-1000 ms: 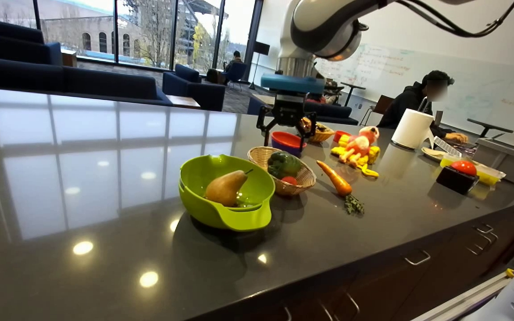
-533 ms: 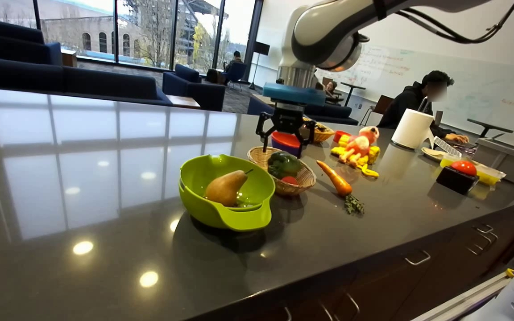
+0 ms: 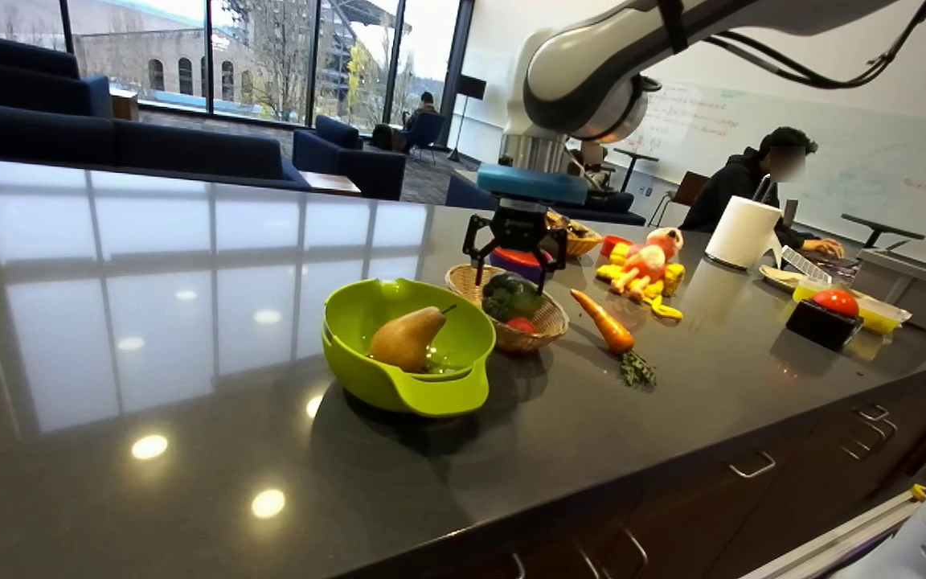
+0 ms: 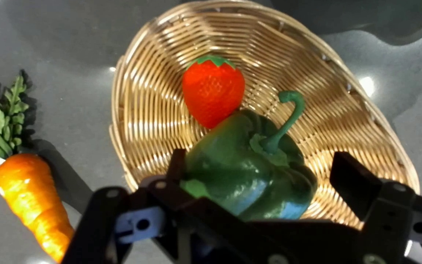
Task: Take the green pepper out of the weaved bowl
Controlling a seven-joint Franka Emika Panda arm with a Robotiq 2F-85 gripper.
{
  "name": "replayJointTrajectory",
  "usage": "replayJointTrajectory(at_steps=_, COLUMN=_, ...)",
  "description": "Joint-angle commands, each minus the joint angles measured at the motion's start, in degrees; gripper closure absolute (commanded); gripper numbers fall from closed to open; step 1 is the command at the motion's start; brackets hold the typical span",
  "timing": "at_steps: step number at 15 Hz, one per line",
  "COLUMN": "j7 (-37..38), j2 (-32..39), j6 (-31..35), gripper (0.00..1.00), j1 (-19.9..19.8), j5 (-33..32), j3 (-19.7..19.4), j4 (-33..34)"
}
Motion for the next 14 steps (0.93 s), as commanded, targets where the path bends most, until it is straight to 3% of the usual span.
replayJointTrajectory(at_steps=1, j7=-1.60, j2=0.85, j6=0.99, gripper=0.00, j1=-0.36, j5=-0.42, j3=-0.34, j4=-0.37)
replayJointTrajectory(at_steps=3, j7=-1.69, j2=1.12, j6=0.81, gripper=0.00, j1=-0.40, j5=-0.60, j3=-0.48, j4=-0.36)
replayJointTrajectory(at_steps=4, j7=-1.78, j2=1.25, j6=0.68, gripper=0.25, j1=-0.38, j5=-0.74, j3=-0.61, j4=-0.40)
replayJointTrajectory(at_steps=7, j7=-1.78, j2=1.33, j6=0.28, gripper=0.30, j1=-0.29, j5=-0.99, j3=-0.83, j4=-0.27)
replayJointTrajectory(at_steps=14, j7=-1.92, j2=-0.18, j6=-1.52, gripper=0.30, j1=0.06, j5=-2.82, j3=-0.76, j4=0.79)
